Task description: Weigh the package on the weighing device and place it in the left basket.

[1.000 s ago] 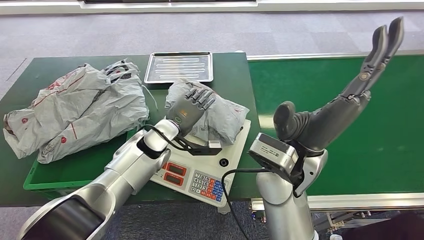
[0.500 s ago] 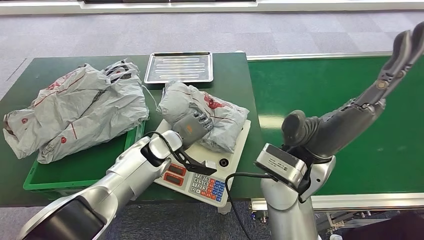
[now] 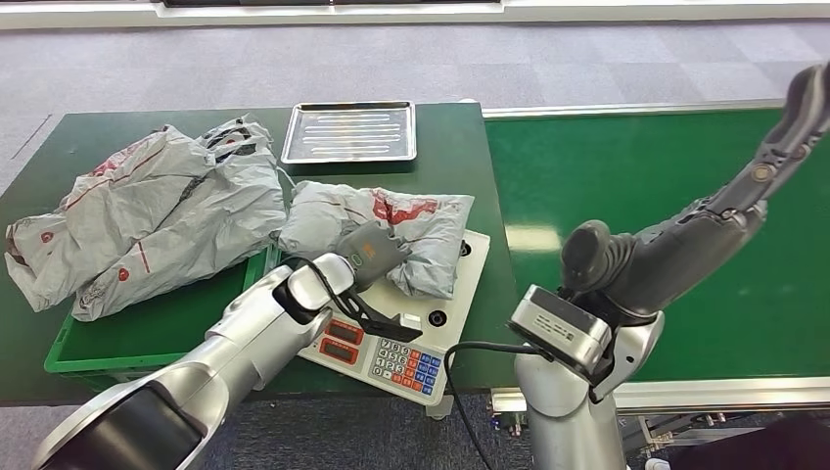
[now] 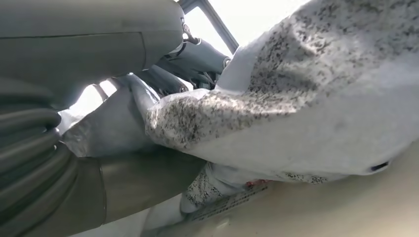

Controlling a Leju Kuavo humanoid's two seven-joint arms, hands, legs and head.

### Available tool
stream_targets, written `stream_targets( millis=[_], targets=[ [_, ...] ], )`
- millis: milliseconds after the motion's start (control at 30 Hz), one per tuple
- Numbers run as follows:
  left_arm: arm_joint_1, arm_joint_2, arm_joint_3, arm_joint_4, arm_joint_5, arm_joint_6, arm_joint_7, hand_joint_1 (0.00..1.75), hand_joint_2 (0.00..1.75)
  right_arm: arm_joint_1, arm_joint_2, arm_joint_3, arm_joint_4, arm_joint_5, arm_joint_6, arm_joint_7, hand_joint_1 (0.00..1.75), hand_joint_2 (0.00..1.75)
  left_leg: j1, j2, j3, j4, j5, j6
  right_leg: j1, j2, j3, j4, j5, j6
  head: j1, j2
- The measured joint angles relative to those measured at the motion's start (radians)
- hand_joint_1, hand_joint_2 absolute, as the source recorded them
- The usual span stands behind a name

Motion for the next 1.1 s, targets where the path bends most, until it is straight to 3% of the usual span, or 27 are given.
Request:
stream_targets(
  millis=[67, 167, 267, 333, 567, 700, 867, 1033, 1067, 1100],
  targets=[
    [-0.005, 0.004, 0.000, -0.002, -0.003, 0.064, 0.076, 1.75, 1.75, 0.006, 0.000, -0.001, -0.004, 0.006, 0.000, -0.001, 0.00, 0.00, 0.000, 0.000, 0.000, 0.000, 0.000, 0.000, 0.000, 0.000, 0.000, 0.000, 0.000, 0.000, 0.000, 0.000],
    [-0.045, 0.033, 0.003, -0.019, -0.034, 0.182, 0.298, 1.75, 1.75, 0.017, -0.001, -0.009, -0.016, 0.016, 0.000, -0.017, 0.00, 0.00, 0.000, 0.000, -0.001, 0.000, 0.001, -0.001, 0.000, 0.000, -0.001, 0.000, 0.001, -0.001, 0.000, 0.000],
    [-0.130, 0.100, 0.028, -0.053, -0.044, 0.216, 0.479, 1.75, 1.75, 0.025, -0.002, -0.022, -0.022, 0.017, 0.000, -0.040, 0.00, 0.00, 0.001, 0.003, -0.002, 0.000, 0.001, -0.002, 0.001, 0.003, -0.003, 0.001, 0.002, -0.003, 0.000, 0.000],
    [-0.187, 0.150, 0.060, -0.078, -0.045, 0.220, 0.531, 1.75, 1.75, 0.028, -0.002, -0.028, -0.024, 0.016, 0.000, -0.046, 0.00, 0.00, 0.002, 0.004, -0.002, 0.000, 0.002, -0.002, 0.002, 0.004, -0.004, 0.001, 0.003, -0.003, 0.000, 0.000],
    [-0.252, 0.307, 0.201, -0.183, -0.045, 0.246, 0.631, 1.75, 1.75, 0.030, -0.002, -0.037, -0.024, 0.027, 0.000, -0.031, 0.00, 0.00, 0.003, 0.005, -0.002, -0.002, 0.003, -0.004, 0.003, 0.004, -0.005, 0.001, 0.002, -0.004, 0.000, 0.000],
    [-0.251, 0.374, 0.243, -0.210, -0.045, 0.177, 0.672, 1.75, 1.75, 0.030, -0.002, -0.038, -0.024, 0.033, 0.000, -0.011, 0.00, 0.00, 0.003, 0.004, -0.002, -0.003, 0.003, -0.004, 0.003, 0.004, -0.005, 0.001, 0.001, -0.005, 0.000, 0.000],
    [-0.243, 0.416, 0.258, -0.168, -0.046, 0.129, 0.674, 1.75, 1.75, 0.032, -0.003, -0.038, -0.024, 0.022, 0.000, -0.013, 0.00, 0.00, 0.003, 0.002, -0.003, -0.003, 0.003, -0.004, 0.003, 0.003, -0.005, 0.001, 0.001, -0.005, 0.000, 0.000],
    [-0.203, 0.427, 0.290, -0.107, -0.046, 0.147, 0.681, 1.75, 1.75, 0.032, -0.003, -0.038, -0.023, 0.012, 0.000, -0.021, 0.00, 0.00, 0.003, 0.002, -0.003, -0.003, 0.003, -0.004, 0.003, 0.002, -0.005, 0.001, 0.001, -0.005, 0.000, 0.000],
    [-0.195, 0.428, 0.295, -0.098, -0.046, 0.151, 0.685, 1.65, 1.75, 0.032, -0.003, -0.038, -0.022, 0.011, 0.000, -0.024, 0.00, 0.00, 0.003, 0.002, -0.003, -0.003, 0.003, -0.004, 0.003, 0.002, -0.005, 0.001, 0.001, -0.005, 0.000, 0.000],
    [-0.188, 0.430, 0.298, -0.090, -0.046, 0.150, 0.689, 1.21, 1.75, 0.032, -0.003, -0.038, -0.021, 0.008, 0.000, -0.026, 0.00, 0.00, 0.003, 0.002, -0.003, -0.003, 0.003, -0.004, 0.003, 0.002, -0.005, 0.001, 0.001, -0.005, 0.000, 0.000]
  ],
)
